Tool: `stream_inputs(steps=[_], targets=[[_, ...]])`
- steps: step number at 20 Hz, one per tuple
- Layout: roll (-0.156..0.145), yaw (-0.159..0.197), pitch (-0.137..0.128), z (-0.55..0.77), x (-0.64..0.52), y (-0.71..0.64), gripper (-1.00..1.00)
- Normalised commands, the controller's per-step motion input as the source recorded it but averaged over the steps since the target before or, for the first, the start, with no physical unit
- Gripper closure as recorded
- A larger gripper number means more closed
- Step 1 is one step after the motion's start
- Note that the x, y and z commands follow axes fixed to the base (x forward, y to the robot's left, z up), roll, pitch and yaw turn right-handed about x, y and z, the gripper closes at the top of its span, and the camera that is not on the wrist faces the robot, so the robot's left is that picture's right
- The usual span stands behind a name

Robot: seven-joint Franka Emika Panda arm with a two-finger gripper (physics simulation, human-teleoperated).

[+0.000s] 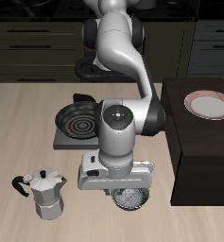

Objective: Place the bowl on the plate

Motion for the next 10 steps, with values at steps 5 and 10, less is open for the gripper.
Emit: stream_inputs(steps=[5,10], targets=[[0.002,-0.01,-0.007,0.02,0.0,-0.03,1.0],[0.017,0.002,-0.038,0.26,-0.05,0.03,1.0]])
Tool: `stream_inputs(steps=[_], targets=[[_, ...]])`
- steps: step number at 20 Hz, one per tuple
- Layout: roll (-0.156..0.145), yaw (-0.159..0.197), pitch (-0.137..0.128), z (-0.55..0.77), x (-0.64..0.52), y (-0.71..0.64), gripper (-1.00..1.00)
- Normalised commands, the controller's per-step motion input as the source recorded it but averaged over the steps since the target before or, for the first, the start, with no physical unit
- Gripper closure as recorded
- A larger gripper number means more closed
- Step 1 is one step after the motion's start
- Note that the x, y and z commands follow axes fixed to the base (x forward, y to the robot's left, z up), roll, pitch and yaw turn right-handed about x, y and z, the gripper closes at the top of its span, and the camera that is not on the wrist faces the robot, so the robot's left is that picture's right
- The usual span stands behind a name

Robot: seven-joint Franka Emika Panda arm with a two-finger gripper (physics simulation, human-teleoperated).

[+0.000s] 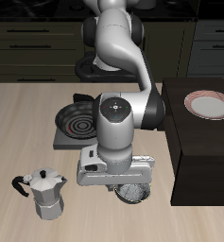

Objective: Place the bowl on the plate

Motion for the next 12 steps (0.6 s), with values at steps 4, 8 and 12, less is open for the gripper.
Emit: stream_inputs(steps=[4,8,12], targets=[[0.009,0.008,-0.071,0.47,-0.08,0.02,1.0],[-0.004,0.0,-0.036,0.3,-0.07,-0.05,1.0],[-0.001,0.003,-0.056,0.37,-0.08,-0.03,1.0]])
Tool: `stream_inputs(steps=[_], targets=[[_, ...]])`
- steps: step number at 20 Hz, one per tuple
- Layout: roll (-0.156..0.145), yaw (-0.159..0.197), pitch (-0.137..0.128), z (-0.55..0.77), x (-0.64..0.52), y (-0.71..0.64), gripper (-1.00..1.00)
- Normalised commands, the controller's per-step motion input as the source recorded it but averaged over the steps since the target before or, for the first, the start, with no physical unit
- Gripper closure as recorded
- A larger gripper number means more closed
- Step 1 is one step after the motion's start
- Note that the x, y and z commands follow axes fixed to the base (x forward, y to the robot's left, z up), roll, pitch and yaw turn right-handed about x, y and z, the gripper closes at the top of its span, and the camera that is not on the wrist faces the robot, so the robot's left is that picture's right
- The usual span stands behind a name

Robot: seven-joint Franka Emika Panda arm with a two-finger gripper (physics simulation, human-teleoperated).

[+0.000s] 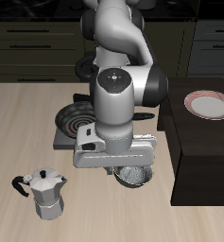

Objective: Place the bowl on the plate

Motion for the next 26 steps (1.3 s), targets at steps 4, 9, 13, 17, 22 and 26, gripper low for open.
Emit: stream_inputs(steps=[4,9,13,17,22,26], targets=[[-0.014,-0.027,-0.036,0.33,-0.09,-0.07,1.0],[0.0,-0.013,-0.041,0.38,-0.12,0.02,1.0],[-0.002,-0.017,-0.044,0.43,-0.17,0.01,1.0],[0.007,0.002,-0.038,0.31,-0.14,0.03,1.0],[0.0,-0.003,-0.029,0.31,-0.11,0.0,1.0],[0.006,-0.019,-0.041,0.39,-0.17,-0.02,1.0]])
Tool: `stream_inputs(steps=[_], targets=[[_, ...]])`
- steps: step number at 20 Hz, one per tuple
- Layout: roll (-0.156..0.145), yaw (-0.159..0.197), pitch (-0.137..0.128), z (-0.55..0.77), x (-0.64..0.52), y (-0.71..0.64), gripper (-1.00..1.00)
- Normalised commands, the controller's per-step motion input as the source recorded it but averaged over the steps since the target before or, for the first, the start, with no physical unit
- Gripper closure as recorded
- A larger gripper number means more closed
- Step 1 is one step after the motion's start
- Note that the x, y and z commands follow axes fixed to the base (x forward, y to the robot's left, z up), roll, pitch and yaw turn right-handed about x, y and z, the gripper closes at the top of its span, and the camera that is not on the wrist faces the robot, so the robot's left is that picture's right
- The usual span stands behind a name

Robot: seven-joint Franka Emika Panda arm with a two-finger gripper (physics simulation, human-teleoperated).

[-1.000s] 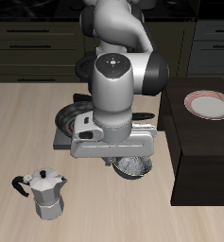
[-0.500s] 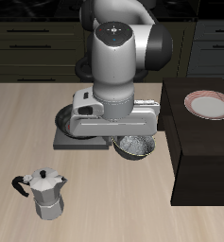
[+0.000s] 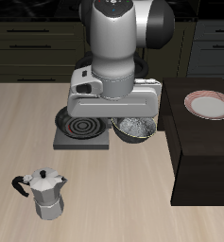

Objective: Place the bowl on the plate

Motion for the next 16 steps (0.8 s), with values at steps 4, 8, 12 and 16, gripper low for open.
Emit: stream_inputs(steps=[4,8,12,16], targets=[[-0.008,0.008,-0.023,0.31,-0.17,0.01,1.0],[-0.02,0.012,-0.043,0.3,-0.2,0.0,1.0],[-0.033,0.037,-0.022,0.26,-0.18,-0.04,1.0],[-0.014,-0.007,-0.028,0.23,-0.13,-0.03,1.0]])
